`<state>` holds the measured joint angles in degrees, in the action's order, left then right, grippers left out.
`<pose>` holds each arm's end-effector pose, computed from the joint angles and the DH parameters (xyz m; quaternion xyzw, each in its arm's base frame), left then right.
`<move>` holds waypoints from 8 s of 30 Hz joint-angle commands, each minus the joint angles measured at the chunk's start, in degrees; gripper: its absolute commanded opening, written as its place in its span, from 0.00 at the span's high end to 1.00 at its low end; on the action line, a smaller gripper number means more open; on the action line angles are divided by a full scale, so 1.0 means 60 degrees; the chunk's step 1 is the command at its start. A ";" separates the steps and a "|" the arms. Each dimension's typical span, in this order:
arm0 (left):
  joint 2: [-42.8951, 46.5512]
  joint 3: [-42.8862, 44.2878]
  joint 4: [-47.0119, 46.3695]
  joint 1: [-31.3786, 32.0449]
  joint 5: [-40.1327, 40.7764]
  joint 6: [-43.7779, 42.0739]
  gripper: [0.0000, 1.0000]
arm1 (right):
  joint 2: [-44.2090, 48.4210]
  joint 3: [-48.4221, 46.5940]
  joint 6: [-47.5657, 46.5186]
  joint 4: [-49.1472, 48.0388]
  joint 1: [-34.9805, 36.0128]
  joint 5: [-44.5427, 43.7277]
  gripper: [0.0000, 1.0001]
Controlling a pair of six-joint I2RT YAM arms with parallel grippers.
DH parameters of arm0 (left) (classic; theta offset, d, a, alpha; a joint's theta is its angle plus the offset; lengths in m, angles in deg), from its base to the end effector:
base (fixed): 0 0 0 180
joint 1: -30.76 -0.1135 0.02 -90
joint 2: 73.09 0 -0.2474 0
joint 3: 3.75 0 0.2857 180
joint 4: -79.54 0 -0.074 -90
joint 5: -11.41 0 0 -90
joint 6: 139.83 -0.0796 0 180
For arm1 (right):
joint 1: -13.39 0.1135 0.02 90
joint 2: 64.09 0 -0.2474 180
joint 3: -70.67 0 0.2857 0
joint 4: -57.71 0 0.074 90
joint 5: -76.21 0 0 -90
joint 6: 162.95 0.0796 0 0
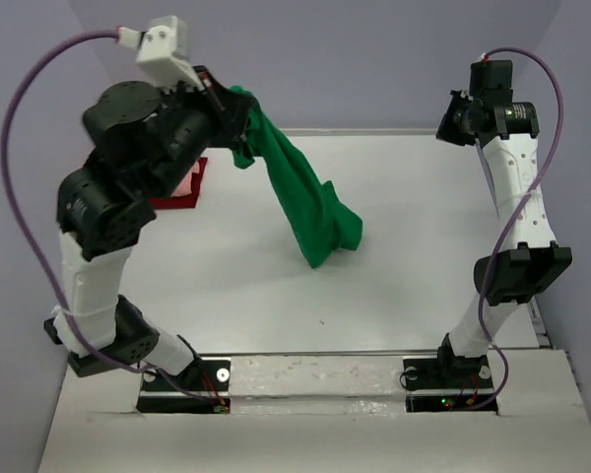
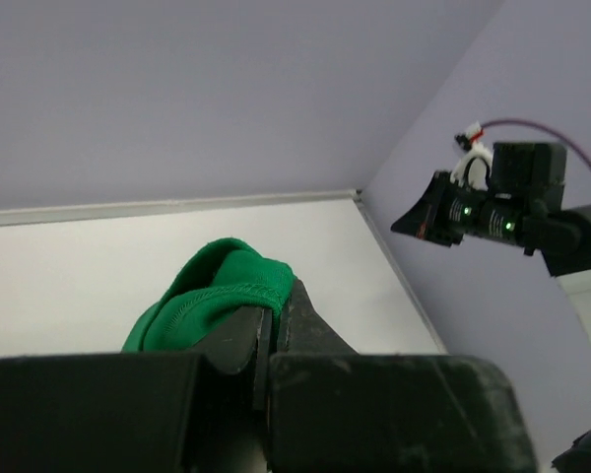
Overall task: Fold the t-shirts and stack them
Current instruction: Flatten out the tshirt
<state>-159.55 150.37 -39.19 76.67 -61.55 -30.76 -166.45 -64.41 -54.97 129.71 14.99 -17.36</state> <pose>0.1994 -0.1723 0.6414 0.0456 0.6669 -0.3127 0.6749 0.4321 0.0071 0.4124 0.1419 0.8921 0.0451 0.4266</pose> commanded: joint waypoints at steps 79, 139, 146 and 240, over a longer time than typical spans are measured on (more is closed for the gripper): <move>-0.3021 0.1500 -0.1364 0.1137 0.0063 -0.0806 1.00 | 0.0039 -0.0235 0.0007 -0.0048 0.0435 0.0186 1.00; 0.1079 -0.9353 -0.3166 -0.2685 -0.1213 0.2183 0.54 | 0.2237 0.8686 0.0799 -0.3300 0.1607 0.2499 0.59; 0.1020 -0.9632 -0.3605 -0.3140 -0.1887 0.2081 0.54 | 0.1505 0.8905 0.0739 -0.3241 0.1607 0.2677 0.53; -0.0519 -1.1537 -0.3121 -0.3726 -0.1271 0.1099 0.53 | 0.2236 0.7779 0.1927 -0.2846 0.0875 -0.1045 1.00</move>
<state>-165.45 80.08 -56.02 54.64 -69.13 -24.22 -153.14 -13.46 -42.06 111.44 19.84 -20.81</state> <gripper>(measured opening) 0.482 0.010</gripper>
